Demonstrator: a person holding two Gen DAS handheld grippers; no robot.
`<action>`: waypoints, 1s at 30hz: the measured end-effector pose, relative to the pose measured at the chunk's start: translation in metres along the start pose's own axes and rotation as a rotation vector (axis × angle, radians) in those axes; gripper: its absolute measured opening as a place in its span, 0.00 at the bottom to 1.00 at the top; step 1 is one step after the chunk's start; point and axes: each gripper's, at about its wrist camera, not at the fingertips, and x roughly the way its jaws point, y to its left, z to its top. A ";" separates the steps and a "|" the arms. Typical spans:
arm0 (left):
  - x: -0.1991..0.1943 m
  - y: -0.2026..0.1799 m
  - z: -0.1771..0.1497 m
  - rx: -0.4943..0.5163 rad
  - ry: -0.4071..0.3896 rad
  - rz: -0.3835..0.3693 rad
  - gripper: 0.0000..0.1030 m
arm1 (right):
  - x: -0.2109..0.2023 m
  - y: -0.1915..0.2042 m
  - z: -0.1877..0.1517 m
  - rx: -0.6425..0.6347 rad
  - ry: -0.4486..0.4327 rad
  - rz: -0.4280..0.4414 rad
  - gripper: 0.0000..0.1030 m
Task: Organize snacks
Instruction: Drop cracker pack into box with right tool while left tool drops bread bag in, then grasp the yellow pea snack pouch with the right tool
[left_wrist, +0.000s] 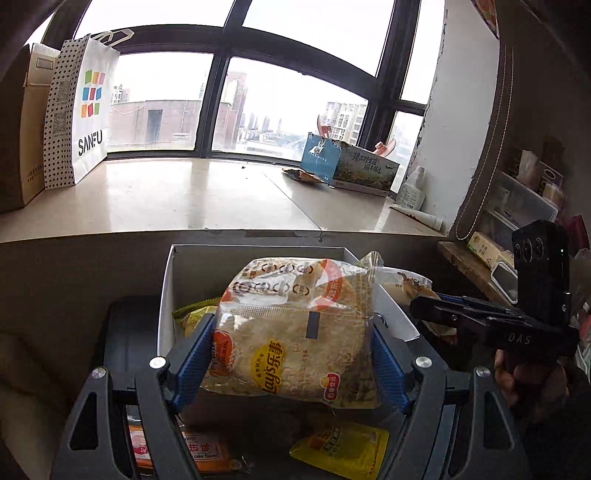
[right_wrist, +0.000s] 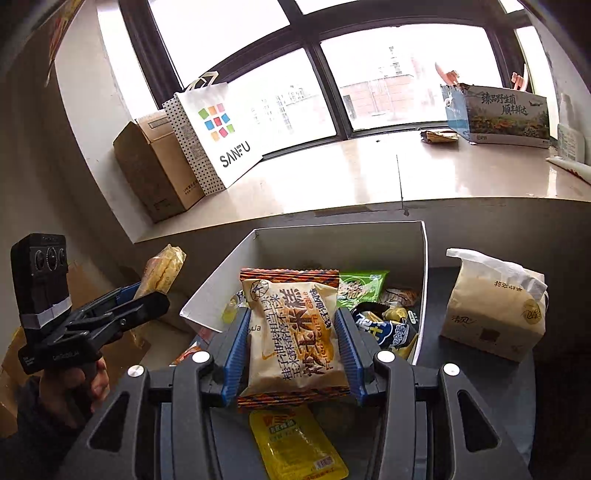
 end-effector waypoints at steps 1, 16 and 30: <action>0.010 0.003 0.005 -0.011 0.010 0.001 0.80 | 0.008 -0.006 0.010 0.015 -0.005 -0.008 0.48; 0.023 0.030 -0.014 -0.028 0.065 0.106 1.00 | 0.020 -0.040 0.030 0.136 -0.054 -0.046 1.00; -0.128 -0.033 -0.117 0.029 -0.060 0.013 1.00 | -0.088 0.017 -0.102 -0.080 -0.084 0.061 1.00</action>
